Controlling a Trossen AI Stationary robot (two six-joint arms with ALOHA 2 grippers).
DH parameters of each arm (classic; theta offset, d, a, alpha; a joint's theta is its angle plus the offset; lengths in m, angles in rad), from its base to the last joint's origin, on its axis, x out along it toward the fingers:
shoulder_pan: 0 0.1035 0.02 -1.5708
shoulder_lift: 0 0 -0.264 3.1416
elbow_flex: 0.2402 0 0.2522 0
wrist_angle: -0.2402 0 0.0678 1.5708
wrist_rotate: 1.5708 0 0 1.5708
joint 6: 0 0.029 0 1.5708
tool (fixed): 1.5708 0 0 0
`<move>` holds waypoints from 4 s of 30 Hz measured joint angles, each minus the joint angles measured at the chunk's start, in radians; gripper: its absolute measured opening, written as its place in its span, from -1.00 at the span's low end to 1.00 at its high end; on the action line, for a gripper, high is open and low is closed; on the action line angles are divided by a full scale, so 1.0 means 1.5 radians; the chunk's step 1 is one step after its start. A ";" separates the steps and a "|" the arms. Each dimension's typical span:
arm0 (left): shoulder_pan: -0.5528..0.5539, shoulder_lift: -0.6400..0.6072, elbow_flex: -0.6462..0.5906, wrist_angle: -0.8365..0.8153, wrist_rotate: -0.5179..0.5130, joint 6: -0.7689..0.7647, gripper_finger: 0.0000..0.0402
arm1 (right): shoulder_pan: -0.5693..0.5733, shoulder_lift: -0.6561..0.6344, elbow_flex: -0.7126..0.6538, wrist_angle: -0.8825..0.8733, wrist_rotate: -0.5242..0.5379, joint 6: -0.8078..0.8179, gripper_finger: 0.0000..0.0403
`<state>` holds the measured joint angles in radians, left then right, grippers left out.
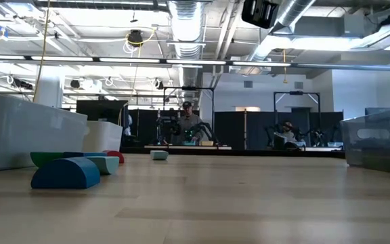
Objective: Sort blocks by size
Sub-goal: Put the blue semicircular block into the white bin, then put the light blue semicircular block into the white bin
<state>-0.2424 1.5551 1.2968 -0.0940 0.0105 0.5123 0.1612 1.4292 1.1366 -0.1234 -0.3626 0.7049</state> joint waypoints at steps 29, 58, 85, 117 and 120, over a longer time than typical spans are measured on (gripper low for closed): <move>0.261 -0.069 0.049 -0.537 -0.193 -0.237 -0.57 | 0.163 -0.001 0.001 -0.237 0.150 0.029 0.12; 0.656 -0.175 -0.195 -0.573 -0.114 -0.373 -0.57 | 0.351 -0.001 0.001 -0.310 0.454 0.201 0.12; 0.698 -0.219 -0.323 -0.424 -0.012 -0.467 -0.13 | 0.084 0.065 0.001 -0.140 0.428 0.018 0.12; 0.469 -0.513 -0.322 -0.396 0.137 -0.588 -0.11 | -0.084 0.375 0.104 0.060 0.299 -0.050 0.16; 0.447 -0.507 -0.322 -0.397 0.127 -0.596 -0.11 | -0.096 0.394 0.136 0.047 0.299 -0.052 0.21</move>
<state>0.4280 0.7953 0.8143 -0.6891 0.2011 -0.3810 0.0177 2.0203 1.3404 -0.0525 0.0864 0.6268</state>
